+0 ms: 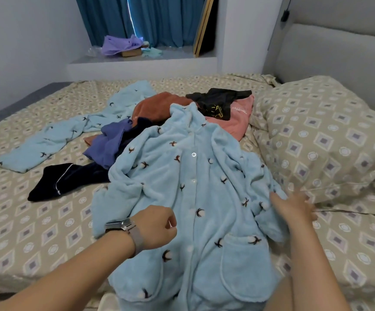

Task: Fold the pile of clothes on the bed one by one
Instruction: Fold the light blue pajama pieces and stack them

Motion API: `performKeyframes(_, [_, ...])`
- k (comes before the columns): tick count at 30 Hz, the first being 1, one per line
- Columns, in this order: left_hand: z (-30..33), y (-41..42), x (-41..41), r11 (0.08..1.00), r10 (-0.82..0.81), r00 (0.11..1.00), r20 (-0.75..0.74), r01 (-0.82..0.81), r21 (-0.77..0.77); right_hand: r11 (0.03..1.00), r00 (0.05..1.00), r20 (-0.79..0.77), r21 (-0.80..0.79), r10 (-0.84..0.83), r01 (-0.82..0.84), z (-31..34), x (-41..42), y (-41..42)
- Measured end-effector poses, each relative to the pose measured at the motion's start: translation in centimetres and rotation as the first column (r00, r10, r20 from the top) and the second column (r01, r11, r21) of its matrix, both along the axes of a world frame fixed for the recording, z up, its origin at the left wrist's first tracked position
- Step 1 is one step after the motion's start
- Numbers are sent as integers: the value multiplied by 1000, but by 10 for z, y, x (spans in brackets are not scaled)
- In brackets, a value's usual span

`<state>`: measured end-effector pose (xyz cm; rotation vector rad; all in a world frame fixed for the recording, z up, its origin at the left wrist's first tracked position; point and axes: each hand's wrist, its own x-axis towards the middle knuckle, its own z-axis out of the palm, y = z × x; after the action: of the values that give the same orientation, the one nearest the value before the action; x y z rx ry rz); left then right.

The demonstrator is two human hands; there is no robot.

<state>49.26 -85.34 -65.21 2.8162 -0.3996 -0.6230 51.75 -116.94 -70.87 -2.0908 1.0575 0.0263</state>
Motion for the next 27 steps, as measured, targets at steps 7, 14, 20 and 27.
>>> performKeyframes(7, [4, -49, 31, 971, 82, 996, 23, -75, -228, 969, 981, 193, 246, -17, -31, -23, 12, -4])
performKeyframes(14, [7, -73, 38, 639, 238, 841, -485, -512, -574, 940, 459, 835, -341, 304, -3, 23, -10, 45])
performKeyframes(20, [8, -82, 40, 463, 133, 625, -769, -725, -510, 444, 296, 331, -687, 896, -576, -10, -34, 105])
performKeyframes(27, [-47, -62, 50, 618, 385, 625, -679, -721, -314, 540, 702, 461, 448, 543, -712, -5, -30, 106])
